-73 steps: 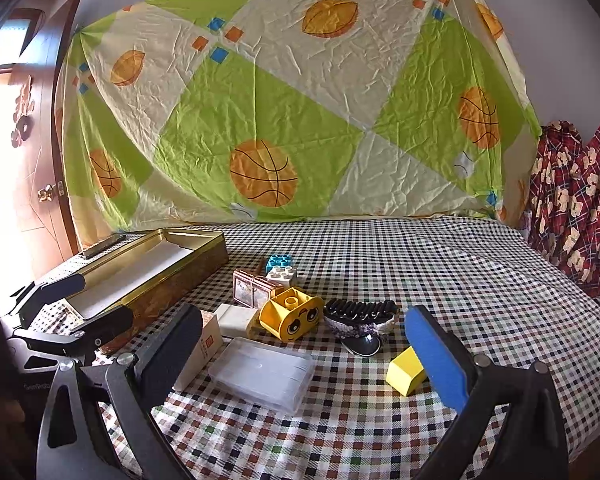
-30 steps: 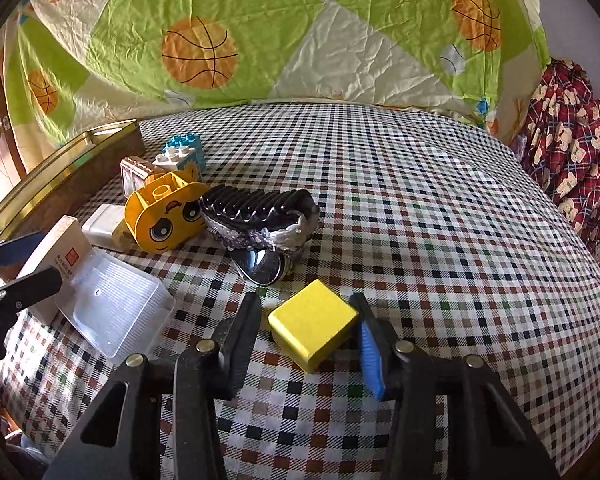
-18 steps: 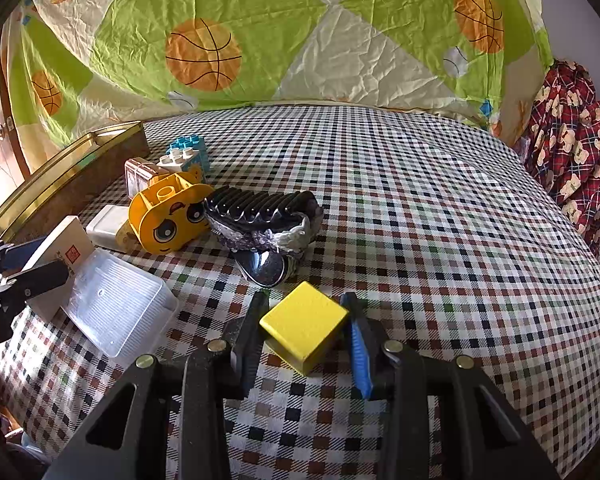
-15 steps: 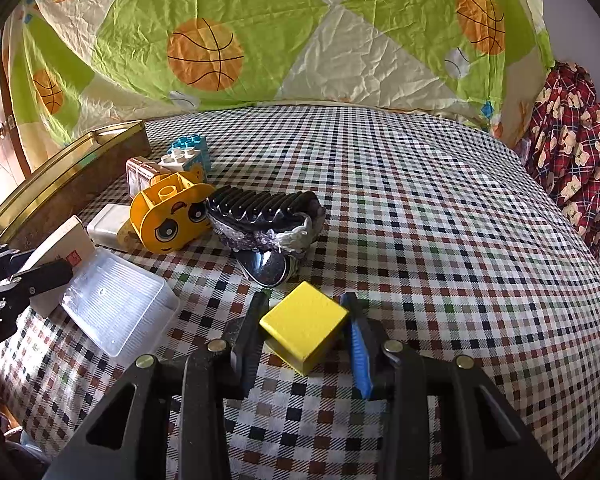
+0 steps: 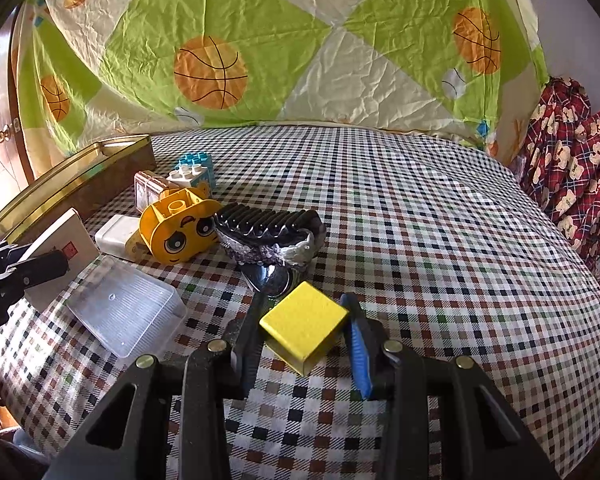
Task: Organize rigid objects
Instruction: 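Close the left gripper on the patterned paper box and lift it, then carry the paper box with the left gripper and the yellow cube with the right gripper over the gold tin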
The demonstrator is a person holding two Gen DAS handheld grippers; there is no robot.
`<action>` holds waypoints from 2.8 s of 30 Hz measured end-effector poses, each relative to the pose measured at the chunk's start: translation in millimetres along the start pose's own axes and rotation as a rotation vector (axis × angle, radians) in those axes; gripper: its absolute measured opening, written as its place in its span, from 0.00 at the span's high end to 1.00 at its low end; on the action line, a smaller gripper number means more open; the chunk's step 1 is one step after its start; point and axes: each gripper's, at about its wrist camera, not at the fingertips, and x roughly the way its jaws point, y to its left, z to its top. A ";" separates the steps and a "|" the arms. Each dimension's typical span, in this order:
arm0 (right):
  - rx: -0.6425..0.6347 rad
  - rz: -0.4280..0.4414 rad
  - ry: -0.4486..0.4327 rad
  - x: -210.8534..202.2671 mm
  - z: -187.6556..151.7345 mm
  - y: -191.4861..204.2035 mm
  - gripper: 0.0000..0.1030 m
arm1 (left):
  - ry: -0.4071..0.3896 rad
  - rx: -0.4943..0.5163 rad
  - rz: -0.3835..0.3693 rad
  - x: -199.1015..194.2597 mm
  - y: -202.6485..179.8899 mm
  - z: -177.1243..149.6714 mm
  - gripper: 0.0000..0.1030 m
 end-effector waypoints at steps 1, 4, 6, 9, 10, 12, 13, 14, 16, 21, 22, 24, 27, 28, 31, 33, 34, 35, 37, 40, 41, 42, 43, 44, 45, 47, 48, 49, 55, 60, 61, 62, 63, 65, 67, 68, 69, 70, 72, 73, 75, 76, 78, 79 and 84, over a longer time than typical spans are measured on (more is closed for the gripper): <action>0.002 -0.003 -0.008 -1.1 -0.4 0.1 0.62 | -0.009 0.001 0.006 -1.2 -0.3 -0.2 0.76; 0.006 -0.005 -0.025 -3.0 -0.6 -0.3 0.62 | -0.027 0.000 0.013 -3.2 -0.4 0.0 0.76; 0.008 -0.005 -0.033 -4.0 -0.4 -0.6 0.62 | -0.036 -0.005 0.016 -4.1 0.6 -0.1 0.76; 0.010 -0.006 -0.049 -6.4 -0.6 -0.3 0.62 | -0.049 -0.013 0.022 -6.1 1.4 -0.7 0.76; 0.011 -0.006 -0.055 -7.5 -1.4 -1.0 0.62 | -0.054 -0.016 0.023 -7.0 1.9 -1.0 0.76; 0.013 -0.006 -0.068 -9.4 -1.8 -1.0 0.62 | -0.064 -0.020 0.028 -8.3 2.4 -1.8 0.76; 0.014 -0.006 -0.075 -10.3 -2.1 -1.0 0.62 | -0.069 -0.022 0.030 -9.0 2.5 -2.1 0.76; 0.015 -0.006 -0.081 -11.2 -2.3 -1.2 0.62 | -0.073 -0.023 0.032 -9.7 2.7 -2.4 0.76; 0.016 -0.007 -0.092 -12.9 -3.1 -1.2 0.62 | -0.080 -0.026 0.035 -10.9 3.3 -2.9 0.76; 0.018 -0.008 -0.112 -14.8 -3.8 -0.9 0.62 | -0.097 -0.031 0.040 -13.3 4.0 -4.2 0.76; 0.018 -0.009 -0.117 -15.4 -4.1 -0.7 0.62 | -0.102 -0.033 0.042 -14.3 3.7 -4.5 0.76; 0.018 -0.008 -0.128 -16.8 -4.6 -1.2 0.62 | -0.115 -0.037 0.048 -16.2 3.8 -4.9 0.76; 0.020 -0.008 -0.143 -18.8 -5.5 -1.5 0.62 | -0.128 -0.039 0.052 -18.0 3.6 -4.8 0.76; 0.020 -0.007 -0.147 -19.5 -5.9 -1.7 0.62 | -0.131 -0.039 0.053 -18.5 3.7 -4.6 0.76; 0.021 -0.009 -0.160 -21.1 -6.3 -1.4 0.62 | -0.138 -0.041 0.055 -19.6 4.0 -4.8 0.76; 0.022 -0.008 -0.167 -21.8 -6.4 -1.8 0.62 | -0.143 -0.041 0.055 -20.5 4.2 -4.6 0.76; 0.023 -0.009 -0.170 -22.3 -6.6 -1.7 0.62 | -0.147 -0.042 0.057 -21.3 4.1 -4.7 0.76; 0.023 -0.009 -0.173 -22.7 -6.6 -1.7 0.62 | -0.150 -0.042 0.058 -21.7 4.1 -4.8 0.76; 0.023 -0.009 -0.179 -23.5 -6.8 -1.5 0.62 | -0.152 -0.042 0.059 -21.9 3.8 -4.4 0.76; 0.025 -0.010 -0.188 -24.8 -7.1 -2.0 0.62 | -0.159 -0.044 0.059 -23.4 3.9 -3.8 0.76; 0.026 -0.010 -0.193 -25.6 -7.5 -2.2 0.62 | -0.163 -0.045 0.060 -23.9 4.2 -3.7 0.76; 0.027 -0.011 -0.199 -26.5 -7.8 -2.4 0.62 | -0.168 -0.047 0.061 -24.8 4.3 -3.6 0.76; 0.027 -0.011 -0.206 -27.4 -8.1 -2.6 0.62 | -0.172 -0.048 0.061 -25.7 4.5 -3.6 0.76; 0.028 -0.010 -0.214 -28.5 -8.6 -2.7 0.62 | -0.175 -0.048 0.062 -26.1 4.8 -3.6 0.76; 0.028 -0.010 -0.220 -29.3 -8.8 -2.6 0.62 | -0.178 -0.048 0.062 -26.7 4.9 -4.2 0.76; 0.028 -0.010 -0.229 -30.2 -9.3 -2.4 0.62 | -0.183 -0.047 0.064 -27.2 4.8 -4.6 0.76; 0.028 -0.010 -0.232 -30.7 -9.5 -2.5 0.62 | -0.185 -0.047 0.065 -27.3 4.8 -4.8 0.76; 0.028 -0.011 -0.234 -31.0 -9.6 -2.5 0.62 | -0.186 -0.047 0.065 -27.3 4.9 -4.9 0.76; 0.028 -0.025 -0.257 -34.0 -11.2 -1.6 0.62 | -0.224 -0.047 0.075 -32.5 4.1 -7.1 0.76; 0.022 -0.065 -0.283 -37.6 -11.8 1.4 0.62 | -0.267 -0.045 0.087 -38.6 3.8 -9.0 0.76; 0.019 -0.072 -0.290 -38.5 -12.1 2.2 0.62 | -0.275 -0.048 0.088 -39.6 4.2 -9.2 0.76; 0.017 -0.079 -0.297 -39.5 -12.5 3.0 0.62 | -0.283 -0.050 0.087 -40.4 4.8 -9.2 0.76; 0.015 -0.083 -0.303 -40.6 -12.8 3.5 0.62 | -0.288 -0.050 0.087 -40.8 5.1 -9.2 0.76; 0.014 -0.091 -0.313 -42.0 -13.4 3.9 0.62 | -0.296 -0.051 0.088 -41.9 5.4 -10.2 0.76; 0.008 -0.102 -0.323 -43.6 -13.6 5.3 0.62 | -0.305 -0.049 0.090 -42.8 4.9 -10.8 0.76; 0.000 -0.111 -0.331 -44.7 -13.9 7.1 0.62 | -0.310 -0.049 0.091 -43.3 5.1 -10.9 0.76; -0.007 -0.117 -0.337 -45.8 -14.0 8.5 0.62 | -0.317 -0.049 0.092 -44.0 5.2 -11.0 0.76; -0.017 -0.122 -0.344 -46.7 -14.2 10.4 0.62 | -0.323 -0.047 0.092 -44.6 4.8 -11.6 0.76; -0.031 -0.130 -0.358 -48.7 -14.9 14.0 0.62 | -0.334 -0.044 0.094 -46.0 4.4 -12.2 0.76; -0.038 -0.133 -0.367 -50.2 -14.9 16.1 0.62 | -0.339 -0.043 0.094 -46.6 4.3 -12.5 0.76; -0.051 -0.133 -0.389 -54.2 -14.8 20.2 0.62 | -0.350 -0.043 0.095 -48.2 4.8 -13.1 0.76; -0.059 -0.131 -0.403 -56.8 -14.6 22.7 0.62 | -0.355 -0.044 0.096 -48.9 4.9 -13.3 0.76; -0.072 -0.117 -0.426 -60.4 -13.8 26.7 0.62 | -0.362 -0.045 0.097 -50.0 5.5 -13.5 0.76; -0.076 -0.112 -0.437 -62.1 -13.3 28.9 0.62 | -0.364 -0.046 0.097 -50.3 5.5 -13.7 0.76; -0.080 -0.057 -0.451 -63.3 -10.4 40.2 0.62 | -0.385 -0.043 0.110 -54.2 6.8 -16.0 0.76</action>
